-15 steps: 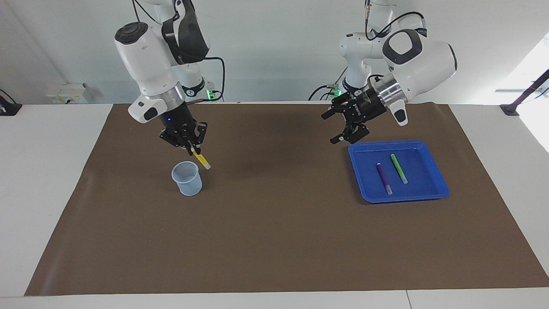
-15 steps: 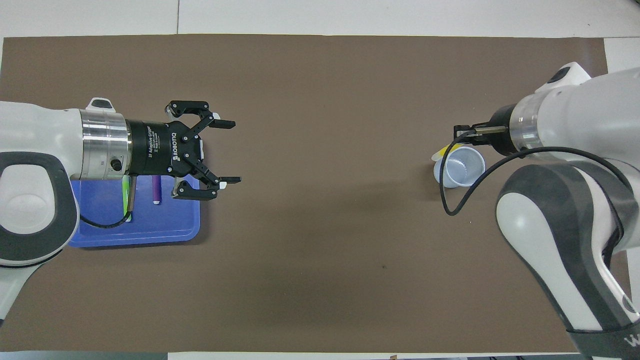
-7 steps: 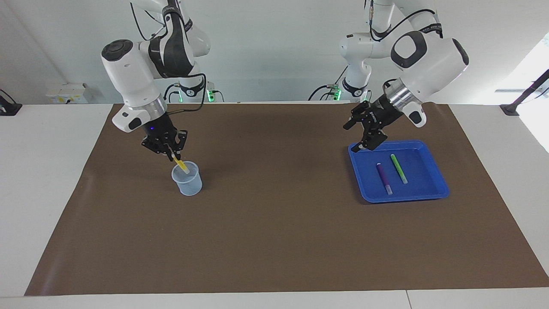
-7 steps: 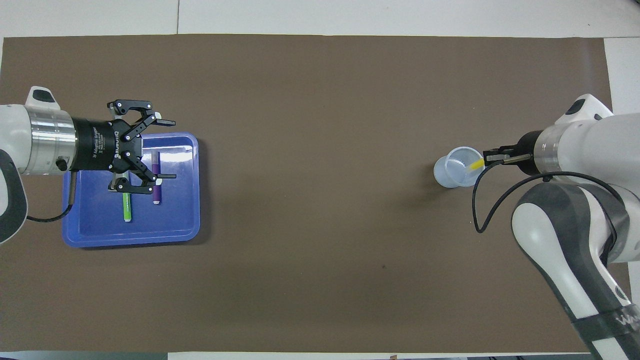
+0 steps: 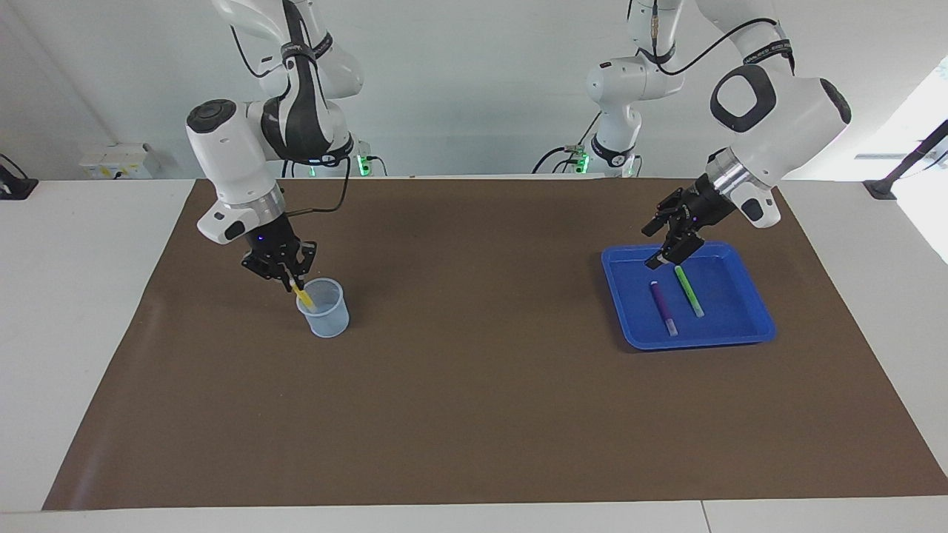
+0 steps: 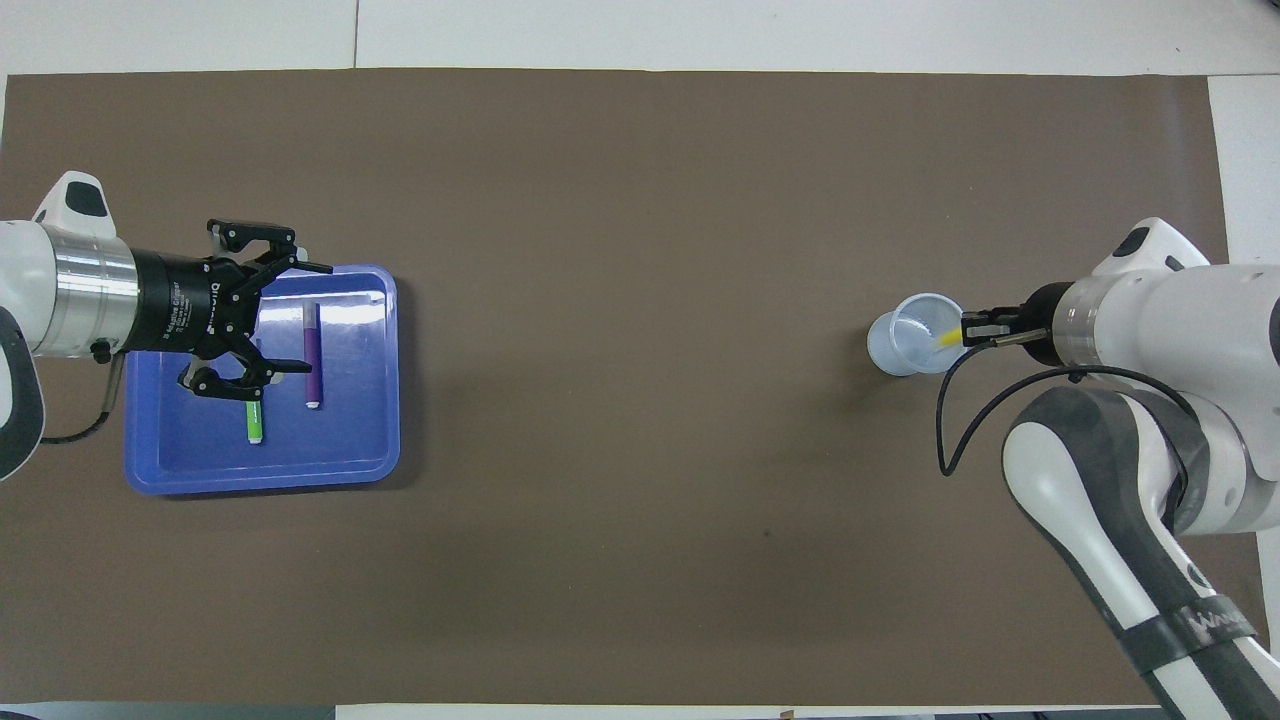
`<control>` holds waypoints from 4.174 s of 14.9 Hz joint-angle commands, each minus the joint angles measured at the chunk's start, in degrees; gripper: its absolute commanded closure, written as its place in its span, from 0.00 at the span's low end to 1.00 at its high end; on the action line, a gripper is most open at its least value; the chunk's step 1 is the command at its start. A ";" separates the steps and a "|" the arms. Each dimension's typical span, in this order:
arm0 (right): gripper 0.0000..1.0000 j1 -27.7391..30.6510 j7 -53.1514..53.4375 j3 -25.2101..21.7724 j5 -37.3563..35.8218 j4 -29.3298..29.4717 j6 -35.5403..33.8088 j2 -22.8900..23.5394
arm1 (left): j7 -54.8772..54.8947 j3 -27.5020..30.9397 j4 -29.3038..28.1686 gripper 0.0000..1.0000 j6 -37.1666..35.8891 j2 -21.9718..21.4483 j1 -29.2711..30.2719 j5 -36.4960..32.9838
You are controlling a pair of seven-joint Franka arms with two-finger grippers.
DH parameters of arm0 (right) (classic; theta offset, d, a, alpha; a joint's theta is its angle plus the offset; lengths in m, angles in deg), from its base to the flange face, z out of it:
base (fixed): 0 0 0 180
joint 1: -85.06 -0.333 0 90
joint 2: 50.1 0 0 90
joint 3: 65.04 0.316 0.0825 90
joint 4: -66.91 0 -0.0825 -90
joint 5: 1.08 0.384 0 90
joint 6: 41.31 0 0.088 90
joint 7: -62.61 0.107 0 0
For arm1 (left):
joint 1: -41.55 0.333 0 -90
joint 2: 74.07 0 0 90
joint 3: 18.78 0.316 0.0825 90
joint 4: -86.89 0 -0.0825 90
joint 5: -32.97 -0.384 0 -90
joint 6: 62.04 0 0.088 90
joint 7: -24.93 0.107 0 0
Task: Transfer and insert pens with both arms
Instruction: 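Insert the yellow pen into the cup while the left gripper reaches the green pen, then grasp the green pen with the left gripper while the right gripper withdraws, then lift the green pen with the left gripper toward the right gripper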
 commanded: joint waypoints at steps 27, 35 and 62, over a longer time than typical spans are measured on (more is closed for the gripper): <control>0.00 0.41 2.36 0.01 -5.36 8.13 -5.03 2.03 | 63.57 0.02 -8.11 0.16 23.39 14.99 8.04 -28.74; 0.00 0.50 9.14 -0.25 -5.71 28.61 -33.34 1.94 | 64.19 -0.07 -8.82 0.30 23.39 15.61 8.65 -33.22; 0.00 0.68 10.37 -1.04 -6.15 33.81 -44.70 -0.17 | 31.20 -1.55 18.06 1.00 -17.11 15.96 7.86 -14.52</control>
